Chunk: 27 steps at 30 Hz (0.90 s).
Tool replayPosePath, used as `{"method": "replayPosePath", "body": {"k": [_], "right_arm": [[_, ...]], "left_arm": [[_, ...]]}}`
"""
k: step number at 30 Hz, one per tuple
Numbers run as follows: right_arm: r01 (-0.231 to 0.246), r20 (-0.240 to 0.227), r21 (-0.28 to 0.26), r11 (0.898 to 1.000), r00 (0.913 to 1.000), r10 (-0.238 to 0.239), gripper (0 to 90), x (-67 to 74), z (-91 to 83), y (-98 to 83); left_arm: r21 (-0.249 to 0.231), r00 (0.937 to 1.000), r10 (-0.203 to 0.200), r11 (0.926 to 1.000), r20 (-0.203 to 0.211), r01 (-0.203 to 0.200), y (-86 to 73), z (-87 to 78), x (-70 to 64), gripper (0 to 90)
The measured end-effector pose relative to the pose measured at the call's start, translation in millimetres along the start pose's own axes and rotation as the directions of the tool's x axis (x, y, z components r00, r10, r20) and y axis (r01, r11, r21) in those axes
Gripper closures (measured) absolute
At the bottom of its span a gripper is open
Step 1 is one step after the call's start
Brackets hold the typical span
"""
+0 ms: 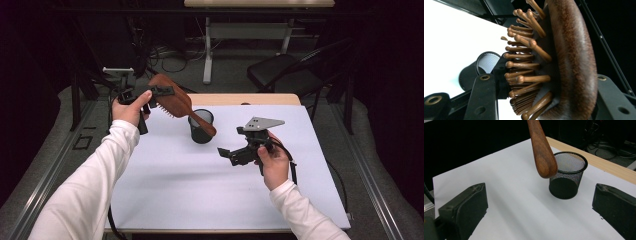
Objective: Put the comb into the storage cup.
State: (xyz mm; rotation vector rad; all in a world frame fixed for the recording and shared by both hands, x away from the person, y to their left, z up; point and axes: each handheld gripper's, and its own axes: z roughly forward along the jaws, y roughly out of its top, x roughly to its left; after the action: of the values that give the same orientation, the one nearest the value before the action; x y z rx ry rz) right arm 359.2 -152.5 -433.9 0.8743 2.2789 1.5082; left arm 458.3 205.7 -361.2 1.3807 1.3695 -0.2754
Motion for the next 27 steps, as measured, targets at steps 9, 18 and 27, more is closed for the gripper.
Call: {"method": "replayPosePath", "body": {"k": [9,18,27], "right_arm": [[0.002,0.004,0.005,1.000,1.0000,-0.002,0.0,-0.7,0.3,-0.6],[-0.007,0.017,0.007,1.000,0.9998,0.006,0.0,-2.6,0.4,-1.0],[-0.008,0.020,0.008,1.000,0.9998,0.008,0.0,-3.8,1.0,-1.1]], "left_arm": [[-0.022,0.9993,0.012,0.9997,-0.035,-0.013,3.3,-0.5,3.7,48.1],[-0.040,0.9982,0.022,0.9989,-0.056,-0.024,7.3,0.6,4.9,48.1],[-0.071,0.9954,0.032,0.9967,-0.091,-0.038,12.3,1.0,7.1,48.1]]}}
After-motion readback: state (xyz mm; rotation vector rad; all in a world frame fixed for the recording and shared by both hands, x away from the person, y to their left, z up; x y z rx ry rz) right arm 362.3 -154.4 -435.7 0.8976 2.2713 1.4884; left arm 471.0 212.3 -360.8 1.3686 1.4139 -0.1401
